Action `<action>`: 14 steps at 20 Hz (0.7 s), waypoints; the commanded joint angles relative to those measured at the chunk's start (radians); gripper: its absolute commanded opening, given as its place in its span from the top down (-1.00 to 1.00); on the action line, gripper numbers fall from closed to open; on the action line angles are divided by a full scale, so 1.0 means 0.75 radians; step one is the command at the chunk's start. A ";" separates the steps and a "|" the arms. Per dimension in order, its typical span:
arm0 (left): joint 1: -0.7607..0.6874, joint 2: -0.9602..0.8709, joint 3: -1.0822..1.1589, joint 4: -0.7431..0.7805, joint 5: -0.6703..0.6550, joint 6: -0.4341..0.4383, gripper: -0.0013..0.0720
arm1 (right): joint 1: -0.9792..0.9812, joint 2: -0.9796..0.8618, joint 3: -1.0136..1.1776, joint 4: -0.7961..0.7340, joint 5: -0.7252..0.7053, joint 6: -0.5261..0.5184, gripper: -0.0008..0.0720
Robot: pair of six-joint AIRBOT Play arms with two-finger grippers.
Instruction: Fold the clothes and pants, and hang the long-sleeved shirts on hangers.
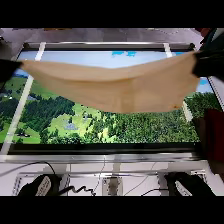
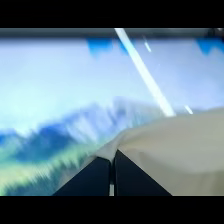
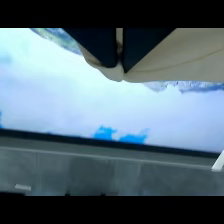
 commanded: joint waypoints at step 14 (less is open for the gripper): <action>-0.006 0.391 -0.075 0.447 0.426 -0.188 0.92 | 0.000 0.230 0.083 0.424 0.142 -0.012 0.94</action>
